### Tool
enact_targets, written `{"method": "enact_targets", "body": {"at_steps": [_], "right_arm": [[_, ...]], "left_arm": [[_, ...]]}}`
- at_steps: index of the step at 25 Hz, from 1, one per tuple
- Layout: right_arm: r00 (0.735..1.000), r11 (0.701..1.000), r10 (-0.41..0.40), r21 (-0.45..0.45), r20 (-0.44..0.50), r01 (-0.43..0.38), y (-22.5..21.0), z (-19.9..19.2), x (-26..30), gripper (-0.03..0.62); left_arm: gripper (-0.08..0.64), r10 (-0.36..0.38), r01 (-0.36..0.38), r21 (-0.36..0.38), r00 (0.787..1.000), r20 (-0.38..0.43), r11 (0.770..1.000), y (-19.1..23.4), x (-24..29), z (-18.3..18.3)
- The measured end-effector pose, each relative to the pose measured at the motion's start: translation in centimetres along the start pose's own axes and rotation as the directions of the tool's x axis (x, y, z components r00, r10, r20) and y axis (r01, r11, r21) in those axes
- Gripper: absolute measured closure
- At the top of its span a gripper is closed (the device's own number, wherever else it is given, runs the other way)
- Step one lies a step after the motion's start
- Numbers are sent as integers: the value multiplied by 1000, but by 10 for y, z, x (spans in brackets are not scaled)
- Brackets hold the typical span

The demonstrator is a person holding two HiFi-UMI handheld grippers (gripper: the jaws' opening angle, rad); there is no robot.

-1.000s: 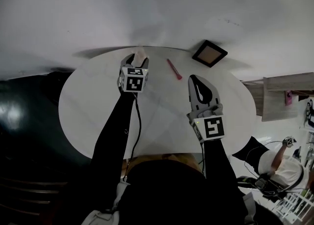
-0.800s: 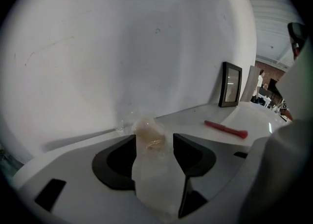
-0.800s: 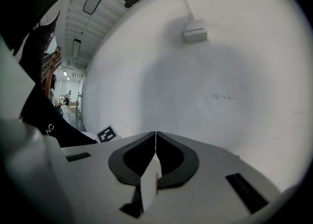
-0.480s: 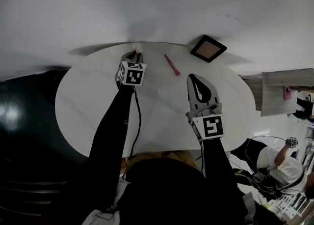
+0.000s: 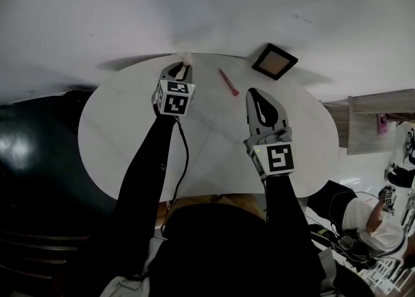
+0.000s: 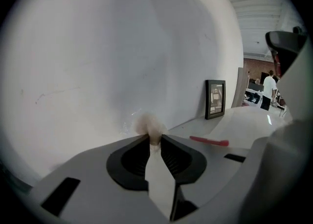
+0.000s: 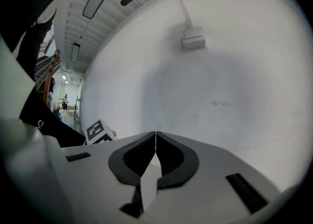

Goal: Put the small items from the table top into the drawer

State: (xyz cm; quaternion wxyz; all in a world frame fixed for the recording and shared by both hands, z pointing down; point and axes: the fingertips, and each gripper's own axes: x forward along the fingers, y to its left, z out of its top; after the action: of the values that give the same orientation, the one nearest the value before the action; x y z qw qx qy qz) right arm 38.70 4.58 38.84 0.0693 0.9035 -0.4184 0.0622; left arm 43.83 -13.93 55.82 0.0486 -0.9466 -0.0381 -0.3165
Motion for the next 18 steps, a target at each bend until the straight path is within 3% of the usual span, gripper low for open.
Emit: {"method": "enact_targets", "body": {"at_steps": [6,13,18], "right_arm": [[998,1000,8,14,59,-9,-6,24,-6,565],[994,1000,7,-1,112,-7,-13,44,-29,565],[984,999,0,-36,176,6,-23,66,-36,565]], "left_arm": [[480,21,-23,16,994,106,1000,-18,-60,37],[480,-14,6,39,976,216,999,-61,-139,68],[480,-3,-15,47,933,361,999,-78,-192,110]]}}
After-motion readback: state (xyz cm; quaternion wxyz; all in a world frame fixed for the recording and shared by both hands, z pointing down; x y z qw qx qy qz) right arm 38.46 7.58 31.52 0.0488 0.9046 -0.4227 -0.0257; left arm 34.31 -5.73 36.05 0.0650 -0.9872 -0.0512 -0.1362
